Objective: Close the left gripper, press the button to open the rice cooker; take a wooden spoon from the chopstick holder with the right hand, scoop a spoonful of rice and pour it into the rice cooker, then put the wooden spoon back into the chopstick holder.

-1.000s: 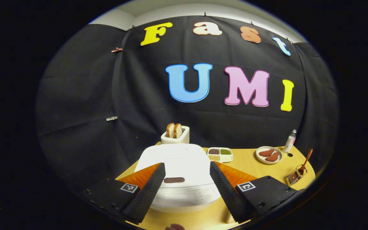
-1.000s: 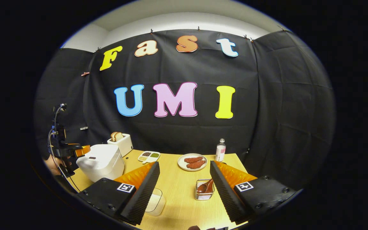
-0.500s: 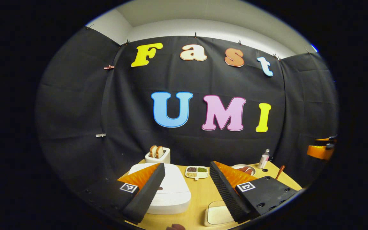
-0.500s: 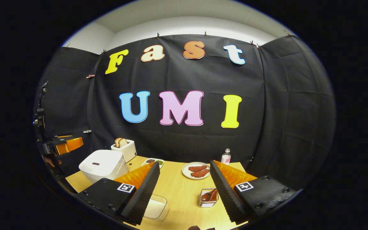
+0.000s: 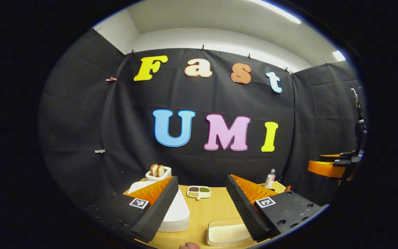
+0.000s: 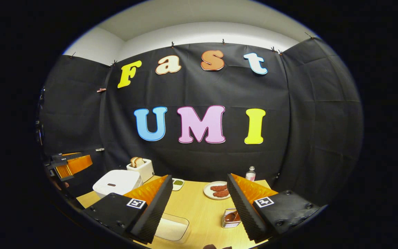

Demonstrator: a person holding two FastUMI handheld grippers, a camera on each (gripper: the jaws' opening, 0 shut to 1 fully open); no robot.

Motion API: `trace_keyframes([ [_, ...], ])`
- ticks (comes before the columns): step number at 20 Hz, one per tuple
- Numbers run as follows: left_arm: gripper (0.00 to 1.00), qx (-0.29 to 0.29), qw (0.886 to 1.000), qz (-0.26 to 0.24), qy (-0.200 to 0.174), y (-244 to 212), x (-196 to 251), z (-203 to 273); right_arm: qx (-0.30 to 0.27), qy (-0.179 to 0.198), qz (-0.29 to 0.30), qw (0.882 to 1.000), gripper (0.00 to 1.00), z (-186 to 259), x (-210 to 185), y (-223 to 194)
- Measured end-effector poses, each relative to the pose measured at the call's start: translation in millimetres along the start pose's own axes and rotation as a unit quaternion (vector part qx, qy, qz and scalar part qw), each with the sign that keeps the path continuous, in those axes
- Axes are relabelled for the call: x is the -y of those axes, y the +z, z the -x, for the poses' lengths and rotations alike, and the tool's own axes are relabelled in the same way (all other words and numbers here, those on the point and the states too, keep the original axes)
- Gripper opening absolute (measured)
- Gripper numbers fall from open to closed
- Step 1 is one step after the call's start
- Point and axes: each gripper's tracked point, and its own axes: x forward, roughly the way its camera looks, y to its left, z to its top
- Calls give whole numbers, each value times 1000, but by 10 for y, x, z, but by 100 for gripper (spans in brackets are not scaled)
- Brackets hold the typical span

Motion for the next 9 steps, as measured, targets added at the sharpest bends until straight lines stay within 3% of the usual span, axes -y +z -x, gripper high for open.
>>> trace_keyframes([
  [9, 97, -8, 1000, -3, -6, -6, 54, 7, 5, 4, 19, 1000, 98, 34, -9, 21],
])
